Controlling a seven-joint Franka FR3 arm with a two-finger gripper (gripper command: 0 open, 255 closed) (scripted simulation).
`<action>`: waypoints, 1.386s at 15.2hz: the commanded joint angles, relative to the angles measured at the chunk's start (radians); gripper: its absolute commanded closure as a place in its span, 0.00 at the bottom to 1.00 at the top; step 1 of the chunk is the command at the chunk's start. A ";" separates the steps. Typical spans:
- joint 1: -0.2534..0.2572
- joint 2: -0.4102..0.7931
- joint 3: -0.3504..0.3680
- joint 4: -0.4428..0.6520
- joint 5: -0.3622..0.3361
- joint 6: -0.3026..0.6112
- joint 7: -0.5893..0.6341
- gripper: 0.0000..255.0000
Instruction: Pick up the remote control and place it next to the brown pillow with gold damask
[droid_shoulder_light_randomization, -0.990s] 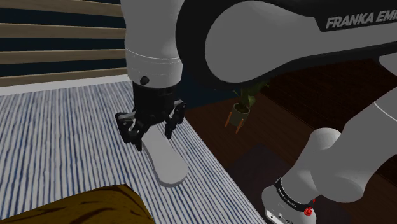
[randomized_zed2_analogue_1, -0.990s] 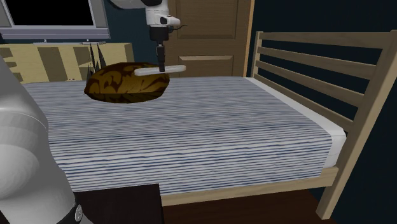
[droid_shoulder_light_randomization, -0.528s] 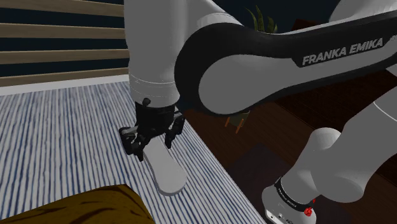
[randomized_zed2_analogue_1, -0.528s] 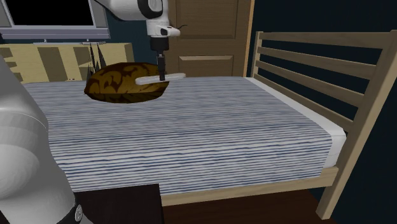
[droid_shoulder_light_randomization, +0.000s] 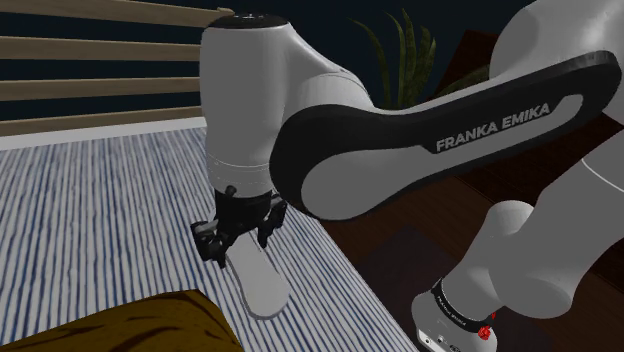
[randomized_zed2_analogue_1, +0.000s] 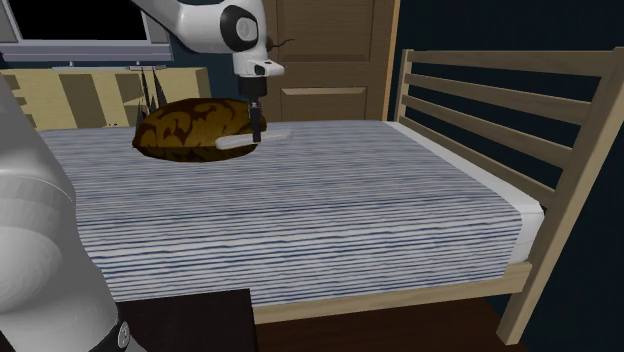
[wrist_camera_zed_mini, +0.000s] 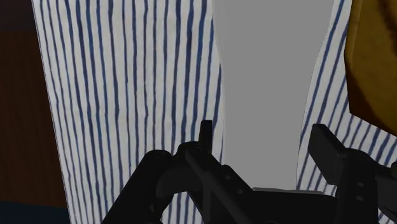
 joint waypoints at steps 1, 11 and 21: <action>0.001 0.010 0.002 -0.016 -0.005 0.026 0.004 1.00; 0.003 0.072 0.010 -0.095 -0.038 0.159 0.027 1.00; 0.007 0.141 0.011 -0.143 -0.083 0.267 0.058 1.00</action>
